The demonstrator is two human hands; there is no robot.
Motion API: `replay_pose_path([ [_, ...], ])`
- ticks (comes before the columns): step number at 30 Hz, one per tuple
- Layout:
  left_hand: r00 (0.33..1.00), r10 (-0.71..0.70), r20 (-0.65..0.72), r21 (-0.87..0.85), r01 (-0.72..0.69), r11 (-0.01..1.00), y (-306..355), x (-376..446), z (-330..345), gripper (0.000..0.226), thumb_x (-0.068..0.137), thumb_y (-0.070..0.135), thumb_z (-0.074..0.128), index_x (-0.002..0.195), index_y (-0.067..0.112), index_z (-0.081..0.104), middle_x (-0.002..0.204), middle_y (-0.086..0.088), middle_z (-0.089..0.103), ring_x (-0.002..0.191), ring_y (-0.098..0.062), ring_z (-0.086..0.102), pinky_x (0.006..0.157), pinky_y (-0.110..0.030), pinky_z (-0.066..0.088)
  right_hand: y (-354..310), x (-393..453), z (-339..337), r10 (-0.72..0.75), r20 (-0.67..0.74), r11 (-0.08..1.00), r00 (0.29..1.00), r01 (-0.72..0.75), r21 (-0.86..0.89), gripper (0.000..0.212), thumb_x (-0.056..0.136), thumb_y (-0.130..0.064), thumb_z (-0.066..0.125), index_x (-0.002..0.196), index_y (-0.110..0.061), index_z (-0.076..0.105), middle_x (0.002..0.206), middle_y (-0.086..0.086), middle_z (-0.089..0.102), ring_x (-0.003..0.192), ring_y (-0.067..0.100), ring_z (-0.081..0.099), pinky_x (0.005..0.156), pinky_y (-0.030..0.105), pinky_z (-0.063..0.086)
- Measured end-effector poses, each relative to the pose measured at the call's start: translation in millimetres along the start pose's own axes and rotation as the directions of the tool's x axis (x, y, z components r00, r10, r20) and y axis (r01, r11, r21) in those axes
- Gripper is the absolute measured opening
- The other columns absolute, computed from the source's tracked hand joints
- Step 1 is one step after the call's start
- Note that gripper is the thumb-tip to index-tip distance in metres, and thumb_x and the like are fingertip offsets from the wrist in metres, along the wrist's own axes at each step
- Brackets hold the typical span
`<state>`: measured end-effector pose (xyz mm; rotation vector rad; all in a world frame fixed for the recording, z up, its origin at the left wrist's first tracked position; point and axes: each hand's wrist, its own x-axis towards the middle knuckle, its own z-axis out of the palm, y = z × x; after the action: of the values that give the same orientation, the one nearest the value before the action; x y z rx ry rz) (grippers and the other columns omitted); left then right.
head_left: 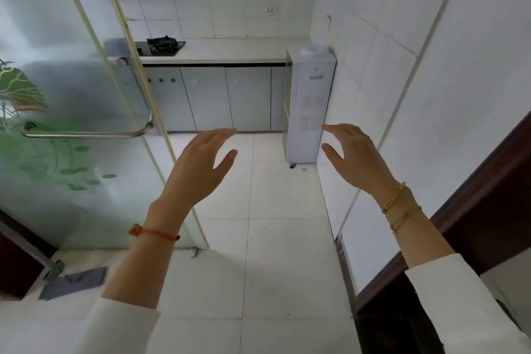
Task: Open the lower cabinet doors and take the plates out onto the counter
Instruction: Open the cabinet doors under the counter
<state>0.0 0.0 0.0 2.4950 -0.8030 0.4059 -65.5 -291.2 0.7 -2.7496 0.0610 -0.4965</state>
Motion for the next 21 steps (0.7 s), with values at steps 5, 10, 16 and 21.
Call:
replay_pose_path([
  [5,0.999,-0.027,0.029,0.005,0.027,1.0,-2.2,-1.4,16.4,0.044,0.101,0.029,0.05,0.144,0.017,0.049,0.144,-0.001,0.055,0.136,-0.02,0.049,0.121,-0.035,0.026,5.9,3.1,13.8,0.003,0.024,1.0,1.0,-0.003,0.004,0.044,0.1,-0.026,0.048,0.142,-0.013,0.045,0.141,0.008,0.052,0.136,0.024,0.042,0.114,0.034,0.029],
  [10,0.999,-0.045,0.025,0.027,0.045,0.999,-11.4,4.4,30.5,0.043,0.101,0.028,0.051,0.143,0.017,0.049,0.143,-0.001,0.056,0.137,-0.021,0.049,0.12,-0.03,0.02,15.1,8.9,28.7,0.017,0.037,1.0,0.999,-0.018,0.014,0.043,0.099,-0.025,0.049,0.14,-0.012,0.047,0.139,0.009,0.053,0.134,0.024,0.043,0.113,0.034,0.03],
  [16,0.996,-0.083,0.037,0.033,0.082,0.996,-30.7,21.9,54.3,0.045,0.101,0.03,0.05,0.144,0.017,0.048,0.144,-0.001,0.055,0.14,-0.021,0.045,0.121,-0.031,0.019,28.0,29.3,53.5,0.027,0.059,0.999,0.998,-0.029,0.043,0.042,0.099,-0.025,0.05,0.138,-0.012,0.049,0.138,0.009,0.055,0.134,0.024,0.045,0.113,0.032,0.03],
  [21,0.993,-0.11,0.042,0.031,0.109,0.994,-58.8,52.0,75.1,0.045,0.101,0.028,0.052,0.143,0.016,0.049,0.144,-0.003,0.056,0.139,-0.023,0.047,0.123,-0.038,0.024,42.7,64.5,83.0,0.043,0.099,0.997,0.994,-0.049,0.061,0.042,0.099,-0.026,0.05,0.139,-0.012,0.048,0.138,0.009,0.054,0.133,0.024,0.045,0.113,0.034,0.03],
])
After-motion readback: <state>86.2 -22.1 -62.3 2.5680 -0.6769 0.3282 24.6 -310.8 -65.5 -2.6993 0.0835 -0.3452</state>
